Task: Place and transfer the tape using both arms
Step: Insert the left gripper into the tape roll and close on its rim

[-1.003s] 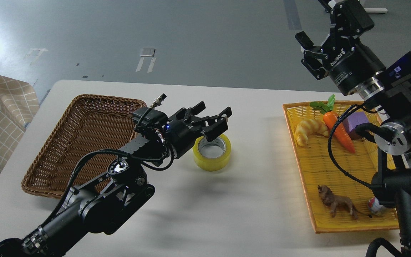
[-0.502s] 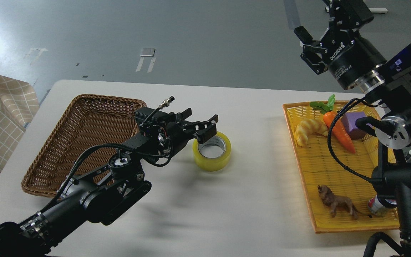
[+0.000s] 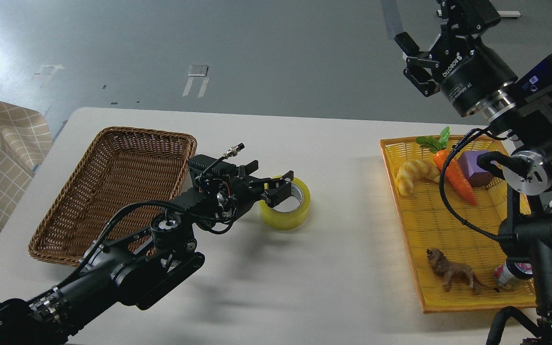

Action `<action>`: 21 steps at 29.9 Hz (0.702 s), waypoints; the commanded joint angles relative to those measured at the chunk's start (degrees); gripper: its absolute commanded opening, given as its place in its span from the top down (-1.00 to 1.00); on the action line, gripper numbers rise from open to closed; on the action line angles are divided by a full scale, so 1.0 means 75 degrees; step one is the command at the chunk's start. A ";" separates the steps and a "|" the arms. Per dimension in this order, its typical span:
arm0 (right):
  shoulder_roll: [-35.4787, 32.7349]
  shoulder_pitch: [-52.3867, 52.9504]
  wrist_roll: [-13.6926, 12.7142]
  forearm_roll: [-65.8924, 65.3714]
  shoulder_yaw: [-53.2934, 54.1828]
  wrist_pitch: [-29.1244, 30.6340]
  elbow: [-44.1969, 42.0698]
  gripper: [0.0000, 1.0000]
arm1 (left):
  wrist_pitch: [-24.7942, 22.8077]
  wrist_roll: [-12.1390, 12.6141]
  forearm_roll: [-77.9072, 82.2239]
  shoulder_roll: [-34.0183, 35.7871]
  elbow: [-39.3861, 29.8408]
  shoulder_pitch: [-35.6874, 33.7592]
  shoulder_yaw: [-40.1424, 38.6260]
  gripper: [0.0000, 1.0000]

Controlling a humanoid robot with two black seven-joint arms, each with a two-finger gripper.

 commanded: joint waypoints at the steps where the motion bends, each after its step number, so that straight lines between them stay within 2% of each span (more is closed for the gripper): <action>1: 0.0000 -0.0032 0.0001 0.0000 0.0000 0.0000 -0.0021 -1.00 | -0.0007 0.0001 -0.0001 0.0000 0.0066 -0.0051 0.0229 -0.96; 21: 0.0000 -0.0266 0.0013 0.0000 0.0000 0.0000 -0.0021 -1.00 | 0.0004 -0.0092 -0.0001 0.0024 0.0652 -0.0263 0.0664 -0.95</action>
